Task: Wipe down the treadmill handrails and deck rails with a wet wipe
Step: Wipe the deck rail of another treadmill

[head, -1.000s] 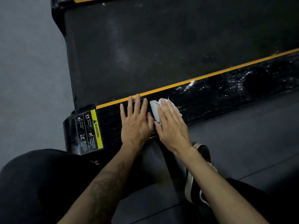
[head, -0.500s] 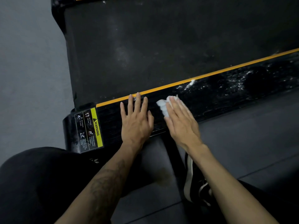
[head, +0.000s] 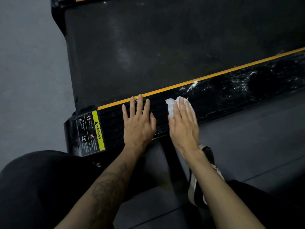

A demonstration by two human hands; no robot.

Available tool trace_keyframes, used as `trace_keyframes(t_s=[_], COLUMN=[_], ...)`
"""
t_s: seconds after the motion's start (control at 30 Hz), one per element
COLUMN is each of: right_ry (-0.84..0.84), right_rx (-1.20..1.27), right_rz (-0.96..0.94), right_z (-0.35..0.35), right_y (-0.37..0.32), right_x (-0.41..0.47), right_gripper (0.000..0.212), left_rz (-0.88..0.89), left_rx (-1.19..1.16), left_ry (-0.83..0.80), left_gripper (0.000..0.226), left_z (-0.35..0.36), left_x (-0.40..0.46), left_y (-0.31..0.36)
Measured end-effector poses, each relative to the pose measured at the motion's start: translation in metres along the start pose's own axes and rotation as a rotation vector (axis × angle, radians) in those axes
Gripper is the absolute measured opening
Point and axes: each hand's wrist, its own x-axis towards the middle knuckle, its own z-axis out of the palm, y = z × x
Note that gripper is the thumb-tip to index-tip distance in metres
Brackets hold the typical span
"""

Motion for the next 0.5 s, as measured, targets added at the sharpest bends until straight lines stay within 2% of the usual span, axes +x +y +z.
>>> trace_keyframes(t_s=[0.1, 0.17, 0.2, 0.3, 0.37, 0.5], right_ry=[0.005, 0.023, 0.028, 0.022, 0.021, -0.021], right_rx=[0.018, -0.005, -0.003, 0.030, 0.027, -0.042], right_rz=[-0.146, -0.275, -0.277, -0.064, -0.019, -0.276], right_z=[0.006, 0.003, 0.001, -0.004, -0.002, 0.004], right_y=[-0.014, 0.001, 0.010, 0.013, -0.003, -0.004], right_x=[-0.013, -0.015, -0.012, -0.006, -0.009, -0.020], right_gripper=[0.059, 0.053, 0.051, 0.053, 0.057, 0.056], left_rz=[0.003, 0.002, 0.000, -0.001, -0.001, -0.004], left_rx=[0.005, 0.002, -0.001, -0.004, -0.003, -0.022], left_ry=[-0.018, -0.015, -0.009, 0.001, -0.004, -0.019], left_gripper=[0.059, 0.059, 0.059, 0.058, 0.058, 0.058], left_z=[0.000, 0.000, -0.001, -0.002, -0.002, -0.001], left_x=[0.000, 0.000, 0.000, 0.000, 0.000, 0.001], left_y=[-0.001, 0.000, 0.000, 0.001, 0.001, 0.001])
